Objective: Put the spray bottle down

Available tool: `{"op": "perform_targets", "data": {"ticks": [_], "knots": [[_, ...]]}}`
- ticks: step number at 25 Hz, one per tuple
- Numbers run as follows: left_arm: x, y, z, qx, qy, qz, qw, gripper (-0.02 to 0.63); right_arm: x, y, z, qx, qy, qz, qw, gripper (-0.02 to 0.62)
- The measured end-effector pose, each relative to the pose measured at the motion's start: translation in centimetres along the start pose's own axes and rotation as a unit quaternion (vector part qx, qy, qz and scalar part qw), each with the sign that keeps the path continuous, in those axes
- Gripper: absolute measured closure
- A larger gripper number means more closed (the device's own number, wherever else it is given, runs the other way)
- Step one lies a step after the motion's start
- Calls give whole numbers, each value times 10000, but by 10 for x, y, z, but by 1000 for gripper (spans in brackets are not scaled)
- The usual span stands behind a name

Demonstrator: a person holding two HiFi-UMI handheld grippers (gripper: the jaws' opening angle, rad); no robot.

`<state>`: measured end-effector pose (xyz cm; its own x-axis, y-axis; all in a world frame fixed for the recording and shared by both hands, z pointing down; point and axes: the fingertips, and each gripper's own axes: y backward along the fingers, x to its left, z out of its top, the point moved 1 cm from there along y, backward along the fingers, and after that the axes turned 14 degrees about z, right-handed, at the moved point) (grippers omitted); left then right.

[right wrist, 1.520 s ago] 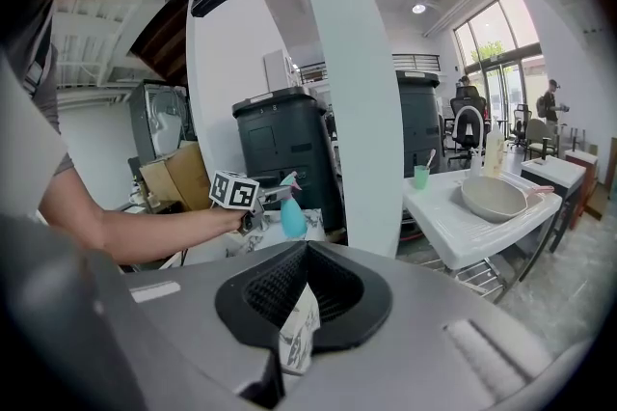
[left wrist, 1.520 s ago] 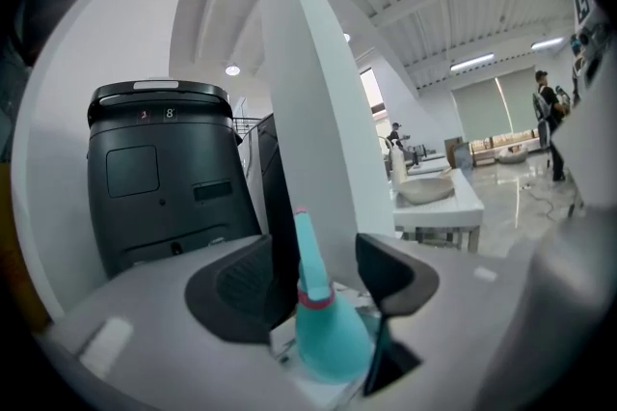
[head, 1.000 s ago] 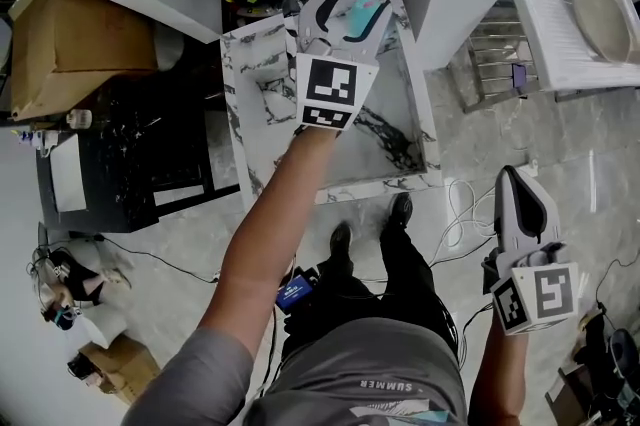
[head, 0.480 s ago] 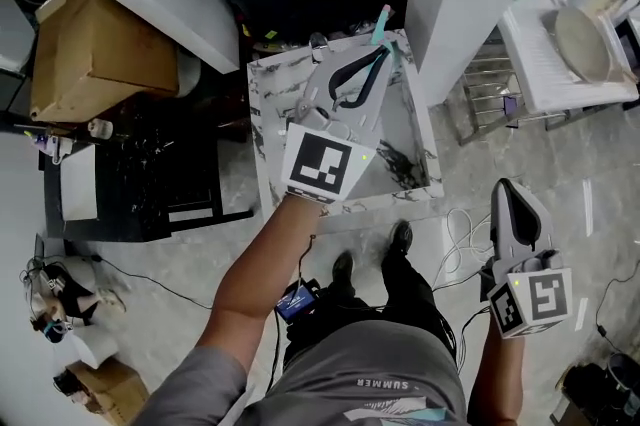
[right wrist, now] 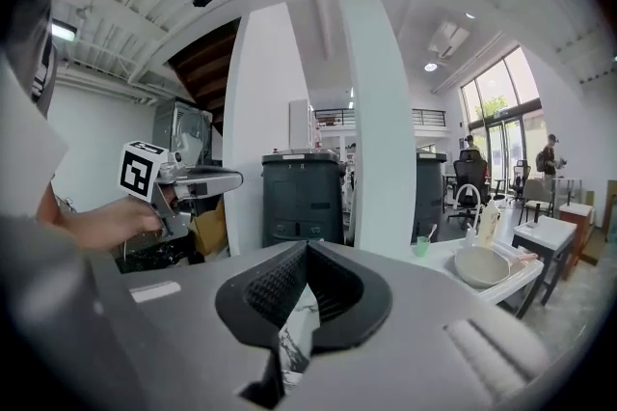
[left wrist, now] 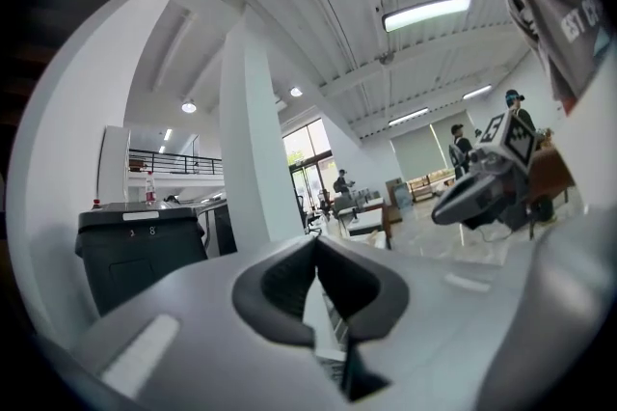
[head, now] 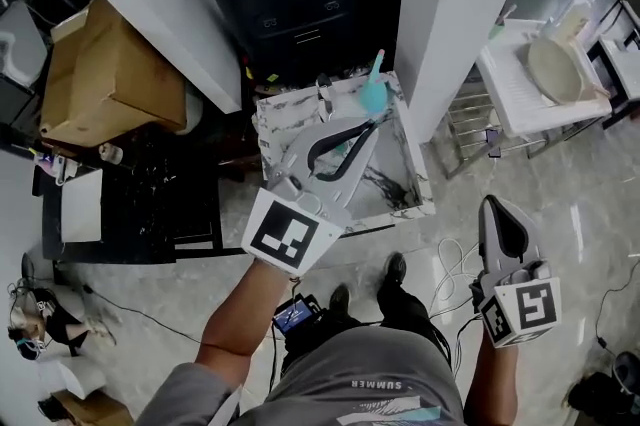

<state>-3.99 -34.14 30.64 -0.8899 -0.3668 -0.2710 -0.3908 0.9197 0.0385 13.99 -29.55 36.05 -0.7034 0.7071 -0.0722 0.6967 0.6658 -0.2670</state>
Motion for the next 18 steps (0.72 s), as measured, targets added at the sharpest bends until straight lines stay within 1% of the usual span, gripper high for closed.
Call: {"op": "perform_targets", "data": {"ticks": [3, 8, 10, 15, 18], "knots": [[3, 29, 16, 37, 109, -60, 9999, 606, 18, 6, 13, -26, 196, 51, 9998, 595], [2, 77, 41, 21, 66, -220, 9997, 605, 50, 18, 29, -37, 611, 101, 9981, 595], [1, 95, 47, 43, 111, -252, 9996, 606, 63, 24, 37, -63, 744, 136, 9971, 597], [8, 134, 53, 240, 304, -145, 9991, 606, 89, 36, 49, -117, 840, 223, 9962, 597], [17, 151, 51, 293, 339, -72, 9990, 605, 101, 38, 50, -118, 878, 222, 9958, 597]]}}
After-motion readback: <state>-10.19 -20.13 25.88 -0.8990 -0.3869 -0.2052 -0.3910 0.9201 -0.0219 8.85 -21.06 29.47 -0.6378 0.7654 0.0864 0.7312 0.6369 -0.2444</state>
